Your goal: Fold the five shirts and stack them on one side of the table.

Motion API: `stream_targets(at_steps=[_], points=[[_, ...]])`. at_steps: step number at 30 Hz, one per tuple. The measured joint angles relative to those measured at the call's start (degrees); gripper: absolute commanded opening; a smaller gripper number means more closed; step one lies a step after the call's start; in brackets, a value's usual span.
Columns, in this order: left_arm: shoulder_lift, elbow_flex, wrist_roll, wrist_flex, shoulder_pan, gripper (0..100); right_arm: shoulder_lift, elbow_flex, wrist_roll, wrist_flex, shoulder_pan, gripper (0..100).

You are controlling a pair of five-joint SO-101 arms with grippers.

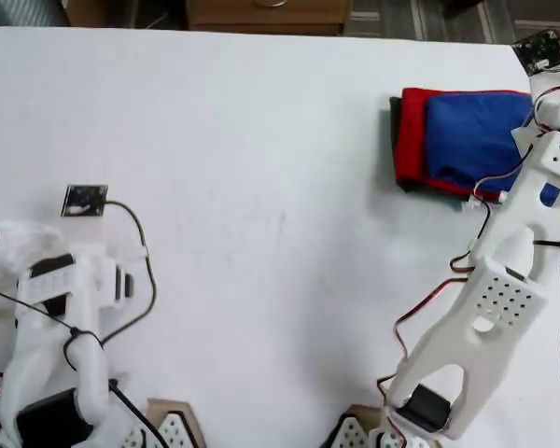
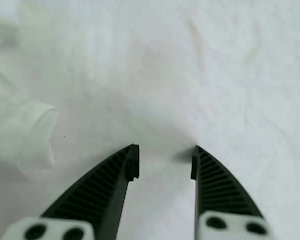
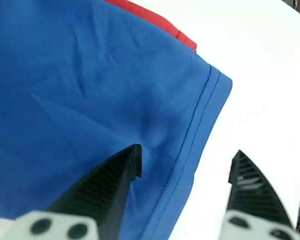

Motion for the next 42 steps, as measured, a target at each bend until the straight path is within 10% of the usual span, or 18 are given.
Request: stream_targets(at_steps=[4,9,28,42], points=[[0.0,0.0,0.0,0.0,0.0,19,0.0,-4.5,-5.5,0.1,-0.5,26.3],[0.0,0.0,0.0,0.0,0.0,19,0.0,-11.4,-11.3,9.6,-4.2,0.4],[0.0,0.0,0.0,0.0,0.0,19,-0.1,9.4,-12.1,20.6,-13.6,1.9],[0.0,0.0,0.0,0.0,0.0,19,-17.1,-1.2,-12.1,20.7,-15.2,13.4]])
